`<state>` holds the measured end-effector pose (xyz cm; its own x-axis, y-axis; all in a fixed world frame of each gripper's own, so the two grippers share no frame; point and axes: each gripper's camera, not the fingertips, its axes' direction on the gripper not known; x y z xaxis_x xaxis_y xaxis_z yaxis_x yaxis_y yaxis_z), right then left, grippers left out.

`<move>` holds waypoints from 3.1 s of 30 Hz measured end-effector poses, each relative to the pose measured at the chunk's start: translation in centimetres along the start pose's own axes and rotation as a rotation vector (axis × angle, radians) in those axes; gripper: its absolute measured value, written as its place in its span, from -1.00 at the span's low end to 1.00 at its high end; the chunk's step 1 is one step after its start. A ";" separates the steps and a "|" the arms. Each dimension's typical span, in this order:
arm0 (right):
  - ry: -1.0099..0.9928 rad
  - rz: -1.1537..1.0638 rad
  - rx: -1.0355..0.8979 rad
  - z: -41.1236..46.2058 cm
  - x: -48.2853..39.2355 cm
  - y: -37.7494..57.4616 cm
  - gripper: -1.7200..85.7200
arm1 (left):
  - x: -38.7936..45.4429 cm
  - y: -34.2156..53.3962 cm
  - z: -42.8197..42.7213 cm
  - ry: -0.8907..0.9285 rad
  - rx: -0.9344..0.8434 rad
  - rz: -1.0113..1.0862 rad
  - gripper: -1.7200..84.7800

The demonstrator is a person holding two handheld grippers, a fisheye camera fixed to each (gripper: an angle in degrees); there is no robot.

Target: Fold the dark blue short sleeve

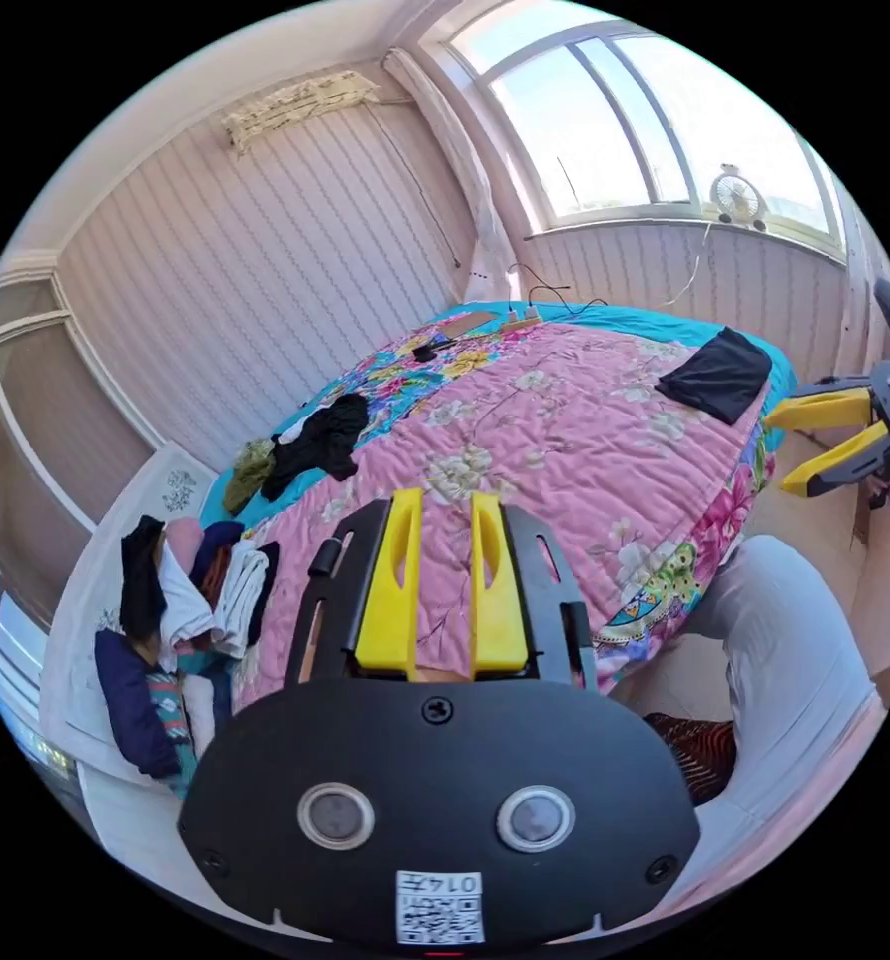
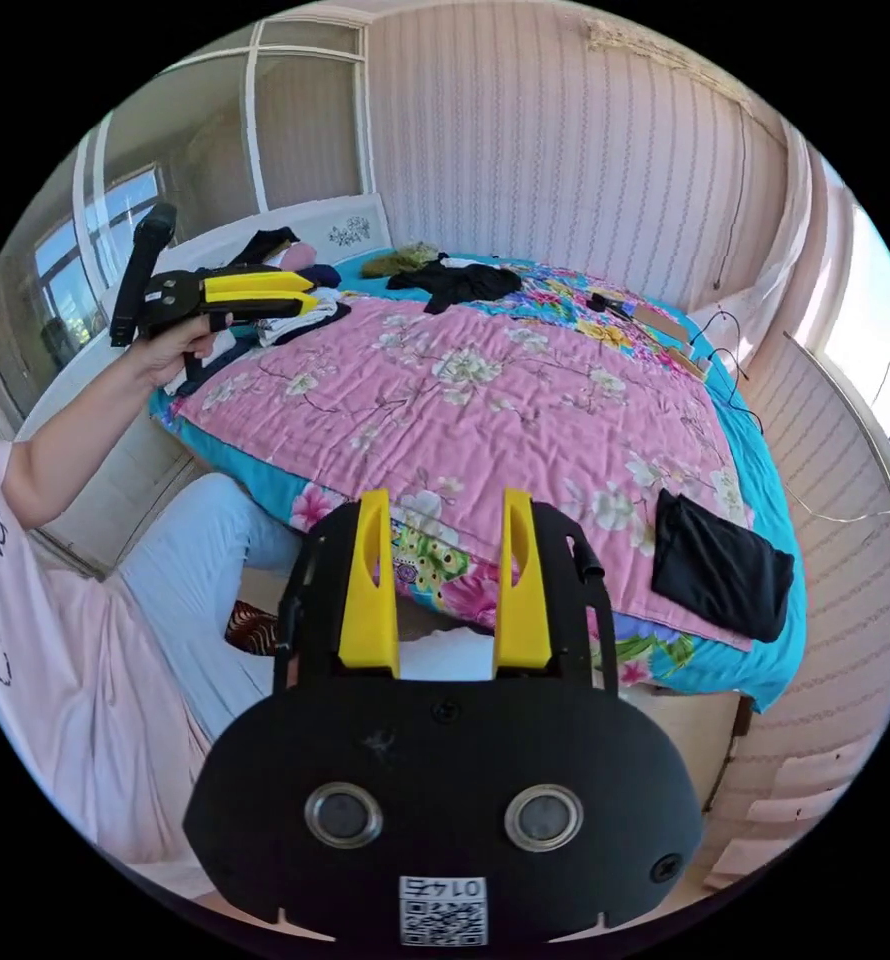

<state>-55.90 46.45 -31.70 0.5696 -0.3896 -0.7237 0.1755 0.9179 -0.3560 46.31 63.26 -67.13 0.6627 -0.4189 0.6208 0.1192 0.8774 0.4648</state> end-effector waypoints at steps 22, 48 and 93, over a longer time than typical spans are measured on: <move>-0.371 -0.939 -0.092 19.4 -52.9 -43.4 -0.56 | -49.9 50.5 -15.2 -0.323 -0.039 -1.031 -0.63; -0.596 -0.672 0.049 26.3 -52.8 -61.9 -0.93 | -60.1 42.6 -21.0 -0.173 0.330 -0.679 -0.98; -0.434 -0.172 -0.566 42.9 1.5 -25.8 -0.77 | -16.6 28.0 9.7 0.586 -0.267 -0.634 -0.98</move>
<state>-25.10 25.44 1.78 0.8588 -0.3516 -0.3727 -0.0841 0.6209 -0.7794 31.46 92.54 -58.33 0.6760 -0.7199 -0.1570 0.7094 0.5782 0.4031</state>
